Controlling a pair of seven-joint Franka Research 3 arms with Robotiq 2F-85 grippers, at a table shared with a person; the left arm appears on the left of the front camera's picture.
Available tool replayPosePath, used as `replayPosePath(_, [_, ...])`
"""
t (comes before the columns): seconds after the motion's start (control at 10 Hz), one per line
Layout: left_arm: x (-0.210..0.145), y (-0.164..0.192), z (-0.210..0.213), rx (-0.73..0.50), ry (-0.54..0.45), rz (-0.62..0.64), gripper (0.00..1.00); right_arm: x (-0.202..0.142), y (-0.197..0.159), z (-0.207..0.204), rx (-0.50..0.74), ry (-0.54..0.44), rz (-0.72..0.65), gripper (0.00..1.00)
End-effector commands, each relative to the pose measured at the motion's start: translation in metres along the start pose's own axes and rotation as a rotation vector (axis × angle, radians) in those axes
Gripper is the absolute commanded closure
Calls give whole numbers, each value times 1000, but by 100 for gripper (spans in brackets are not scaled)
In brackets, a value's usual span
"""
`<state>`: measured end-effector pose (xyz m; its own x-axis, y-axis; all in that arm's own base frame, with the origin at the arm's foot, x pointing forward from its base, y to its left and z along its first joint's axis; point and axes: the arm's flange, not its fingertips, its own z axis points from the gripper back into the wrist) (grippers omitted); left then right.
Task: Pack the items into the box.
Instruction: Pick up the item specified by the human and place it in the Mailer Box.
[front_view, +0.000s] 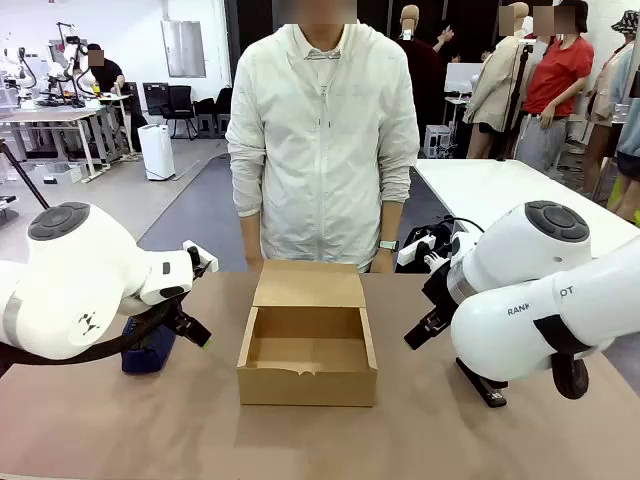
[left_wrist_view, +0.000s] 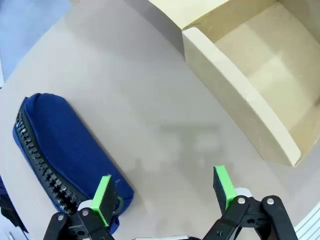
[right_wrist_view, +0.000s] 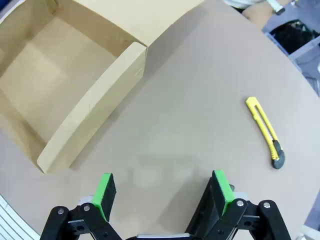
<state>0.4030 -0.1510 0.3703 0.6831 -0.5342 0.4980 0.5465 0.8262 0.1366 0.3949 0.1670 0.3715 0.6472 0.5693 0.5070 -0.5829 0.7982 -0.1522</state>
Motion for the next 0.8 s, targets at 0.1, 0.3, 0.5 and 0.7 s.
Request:
replayPosePath(0.1, [0, 0, 0, 0, 0, 0, 0, 0, 0, 0, 0, 0, 0, 0])
replayPosePath(0.3, [0, 0, 0, 0, 0, 0, 0, 0, 0, 0, 0, 0, 0, 0])
replayPosePath(0.5, [0, 0, 0, 0, 0, 0, 0, 0, 0, 0, 0, 0, 0, 0])
replayPosePath(0.7, [0, 0, 0, 0, 0, 0, 0, 0, 0, 0, 0, 0, 0, 0])
